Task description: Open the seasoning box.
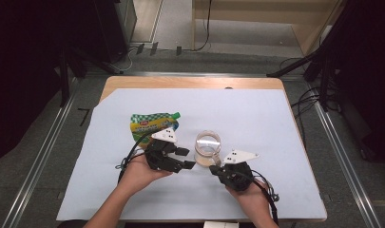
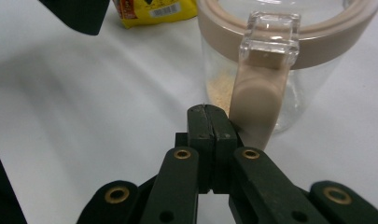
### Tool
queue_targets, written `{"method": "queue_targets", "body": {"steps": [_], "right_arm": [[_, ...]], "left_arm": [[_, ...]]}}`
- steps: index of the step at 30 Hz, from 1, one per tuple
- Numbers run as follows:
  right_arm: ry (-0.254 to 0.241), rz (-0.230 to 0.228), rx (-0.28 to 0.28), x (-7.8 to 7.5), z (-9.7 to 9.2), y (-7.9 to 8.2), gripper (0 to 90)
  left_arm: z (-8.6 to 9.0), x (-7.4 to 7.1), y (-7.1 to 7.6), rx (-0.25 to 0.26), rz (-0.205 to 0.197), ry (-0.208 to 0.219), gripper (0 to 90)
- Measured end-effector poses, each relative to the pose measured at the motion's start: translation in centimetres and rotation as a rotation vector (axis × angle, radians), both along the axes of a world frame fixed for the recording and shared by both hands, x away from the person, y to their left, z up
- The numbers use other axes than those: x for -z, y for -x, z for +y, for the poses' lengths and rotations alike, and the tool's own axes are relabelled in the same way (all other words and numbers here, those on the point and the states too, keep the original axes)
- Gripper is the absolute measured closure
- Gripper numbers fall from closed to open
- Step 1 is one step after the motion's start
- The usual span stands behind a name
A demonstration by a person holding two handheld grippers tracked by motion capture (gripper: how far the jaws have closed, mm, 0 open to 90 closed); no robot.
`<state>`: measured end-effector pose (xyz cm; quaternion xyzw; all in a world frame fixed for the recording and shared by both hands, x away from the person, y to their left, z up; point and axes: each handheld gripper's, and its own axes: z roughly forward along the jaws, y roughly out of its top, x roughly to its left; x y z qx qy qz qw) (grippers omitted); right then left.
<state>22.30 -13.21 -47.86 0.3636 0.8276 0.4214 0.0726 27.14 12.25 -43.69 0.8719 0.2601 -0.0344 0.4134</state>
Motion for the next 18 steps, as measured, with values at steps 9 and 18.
{"method": "queue_targets", "body": {"steps": [9, 18], "right_arm": [[-0.004, 0.009, 0.019, 0.0, -0.7, -0.1, 90.0], [-0.004, 0.031, 0.066, -0.1, -2.3, -0.8, 90.0]], "left_arm": [[0.0, 0.0, 0.1, 0.002, 0.006, 0.021, 44.1], [-0.1, 0.1, 0.1, 0.003, 0.007, 0.012, 43.7]]}}
